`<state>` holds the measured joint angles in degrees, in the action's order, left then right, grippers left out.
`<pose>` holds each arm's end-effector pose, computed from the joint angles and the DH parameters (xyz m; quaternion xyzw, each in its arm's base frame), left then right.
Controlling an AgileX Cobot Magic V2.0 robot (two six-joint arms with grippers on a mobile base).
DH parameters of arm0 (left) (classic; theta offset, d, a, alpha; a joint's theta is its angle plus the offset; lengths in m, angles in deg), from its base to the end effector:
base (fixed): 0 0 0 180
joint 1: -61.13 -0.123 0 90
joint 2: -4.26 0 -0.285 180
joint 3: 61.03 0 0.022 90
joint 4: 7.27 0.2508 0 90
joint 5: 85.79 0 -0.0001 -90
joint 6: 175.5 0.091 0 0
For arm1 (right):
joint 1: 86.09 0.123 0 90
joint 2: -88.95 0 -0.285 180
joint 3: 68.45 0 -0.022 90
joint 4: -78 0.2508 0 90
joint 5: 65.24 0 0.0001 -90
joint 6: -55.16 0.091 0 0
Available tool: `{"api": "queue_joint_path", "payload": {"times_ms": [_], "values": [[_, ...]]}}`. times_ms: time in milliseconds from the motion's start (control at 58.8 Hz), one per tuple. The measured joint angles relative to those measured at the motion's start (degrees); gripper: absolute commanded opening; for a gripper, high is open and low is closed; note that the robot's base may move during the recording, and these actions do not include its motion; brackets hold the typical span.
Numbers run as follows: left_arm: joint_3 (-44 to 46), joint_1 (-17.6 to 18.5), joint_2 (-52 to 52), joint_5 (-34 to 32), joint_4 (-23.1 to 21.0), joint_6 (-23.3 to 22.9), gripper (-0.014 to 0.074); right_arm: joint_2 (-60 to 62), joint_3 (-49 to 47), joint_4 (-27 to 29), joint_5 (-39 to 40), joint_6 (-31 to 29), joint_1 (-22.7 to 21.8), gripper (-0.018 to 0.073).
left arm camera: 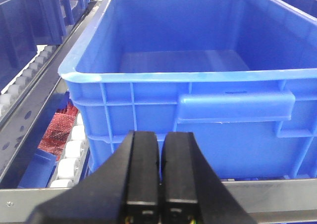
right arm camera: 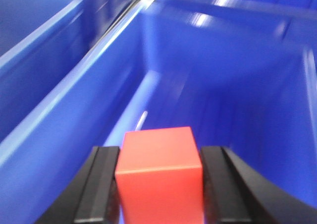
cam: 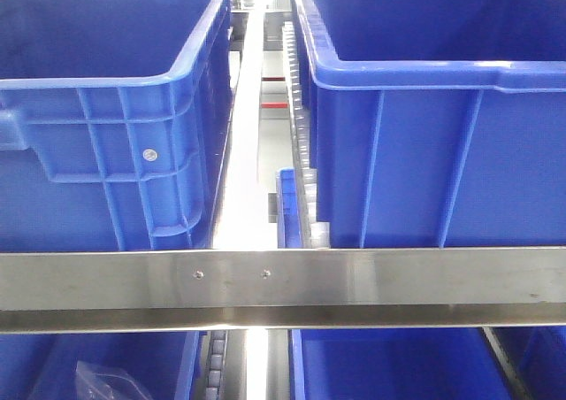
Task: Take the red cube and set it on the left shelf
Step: 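Lower the red cube into the blue crate and open the right gripper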
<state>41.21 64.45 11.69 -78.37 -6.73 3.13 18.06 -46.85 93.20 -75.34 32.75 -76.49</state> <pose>0.0563 -0.0032 0.1986 0.0153 0.7229 -0.0246 0.6904 0.2429 0.0453 0.3840 -0.1295 0.7676 0.0298 0.6271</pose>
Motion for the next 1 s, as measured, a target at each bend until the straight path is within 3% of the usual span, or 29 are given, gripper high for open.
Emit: {"api": "queue_joint_path", "payload": {"times_ms": [170, 323, 425, 527, 595, 799, 1003], "values": [[0.0, 0.0, 0.0, 0.0, 0.0, 0.0, 0.0102, -10.07, -7.35, 0.37, 2.86, 0.0, 0.0, 0.0589], [0.0, 0.0, 0.0, 0.0, 0.0, 0.0, 0.0102, -12.49, -8.34, 0.57, 1.38, 0.0, 0.0, 0.0548], [0.0, 0.0, 0.0, 0.0, 0.0, 0.0, 0.0102, -11.16, -8.34, 0.71, 0.4, 0.0, 0.0, 0.0362], [0.0, 0.0, 0.0, 0.0, 0.0, 0.0, 0.0102, -6.84, -6.93, 0.71, 0.29, 0.0, 0.0, 0.0033], [0.0, 0.0, 0.0, 0.0, 0.0, 0.0, 0.0102, -2.37, -5.14, 0.83, 0.21, 0.0, 0.0, 0.0081], [0.0, 0.0, 0.0, 0.0, 0.0, 0.0, 0.0102, 9.06, -0.71, 0.95, 0.4, 0.0, 0.0, 0.0046], [0.0, 0.0, 0.0, 0.0, 0.0, 0.0, 0.0102, 12.81, -0.36, 0.95, 0.54, 0.0, 0.0, 0.0046]]}}
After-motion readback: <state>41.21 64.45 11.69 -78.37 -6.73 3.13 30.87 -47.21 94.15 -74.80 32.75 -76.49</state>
